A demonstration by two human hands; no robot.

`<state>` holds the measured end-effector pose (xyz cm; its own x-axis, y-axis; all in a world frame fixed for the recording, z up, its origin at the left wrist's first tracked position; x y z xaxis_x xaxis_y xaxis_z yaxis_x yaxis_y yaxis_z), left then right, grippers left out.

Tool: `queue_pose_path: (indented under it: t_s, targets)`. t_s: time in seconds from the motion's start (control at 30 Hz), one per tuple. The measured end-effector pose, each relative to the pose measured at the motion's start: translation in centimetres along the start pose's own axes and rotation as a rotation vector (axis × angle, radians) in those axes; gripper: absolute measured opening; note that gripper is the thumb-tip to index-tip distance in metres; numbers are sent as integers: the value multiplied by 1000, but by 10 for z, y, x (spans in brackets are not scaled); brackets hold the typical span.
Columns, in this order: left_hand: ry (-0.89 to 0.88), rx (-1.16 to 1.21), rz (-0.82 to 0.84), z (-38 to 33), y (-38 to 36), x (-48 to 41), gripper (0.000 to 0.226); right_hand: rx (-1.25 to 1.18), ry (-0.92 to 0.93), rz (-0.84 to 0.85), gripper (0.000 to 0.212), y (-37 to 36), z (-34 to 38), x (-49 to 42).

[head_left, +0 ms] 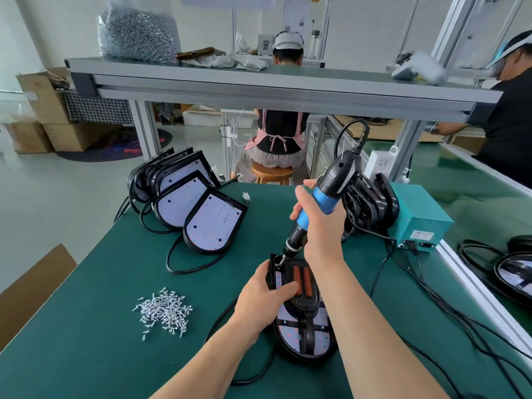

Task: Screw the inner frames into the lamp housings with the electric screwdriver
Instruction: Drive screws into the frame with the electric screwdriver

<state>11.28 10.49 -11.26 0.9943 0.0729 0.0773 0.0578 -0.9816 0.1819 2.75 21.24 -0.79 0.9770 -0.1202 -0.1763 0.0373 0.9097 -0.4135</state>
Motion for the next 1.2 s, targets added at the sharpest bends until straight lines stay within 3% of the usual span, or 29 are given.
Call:
queue_pose_path:
  t_s: [0.4, 0.57, 0.73, 0.83, 0.97, 1.1, 1.2]
  targets:
    - [37, -6, -6, 7, 0, -6, 56, 28, 38, -50, 28, -3, 1, 7]
    - [19, -27, -11, 2, -1, -4, 70, -4, -2, -391, 34, 1, -4, 1]
    - [15, -57, -21, -2, 1, -2, 63, -23, -43, -515, 44, 12, -7, -5]
    - [16, -59, -7, -3, 1, -2, 61, -40, -50, -468, 37, 11, -3, -2]
    - [11, -41, 5, -4, 2, 0, 57, 2, 66, -253, 22, 4, 19, 3]
    - [25, -40, 5, -5, 4, 2, 83, -52, 133, -237, 18, 3, 45, 11]
    - [9, -51, 8, -9, 7, 8, 90, -151, 111, -266, 19, 12, 58, 20]
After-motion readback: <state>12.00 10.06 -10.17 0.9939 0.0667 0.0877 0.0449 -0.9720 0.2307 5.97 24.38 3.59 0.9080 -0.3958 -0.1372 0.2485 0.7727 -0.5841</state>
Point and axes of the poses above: each hand's wrist, its own x-axis away from the middle knuckle, its own y-axis out of the back of the hand, z = x × y, the point moved 3 cm from there along -x, towards the middle knuckle, and after that the axes turned 11 degrees about -y, right-handed, at the moved point
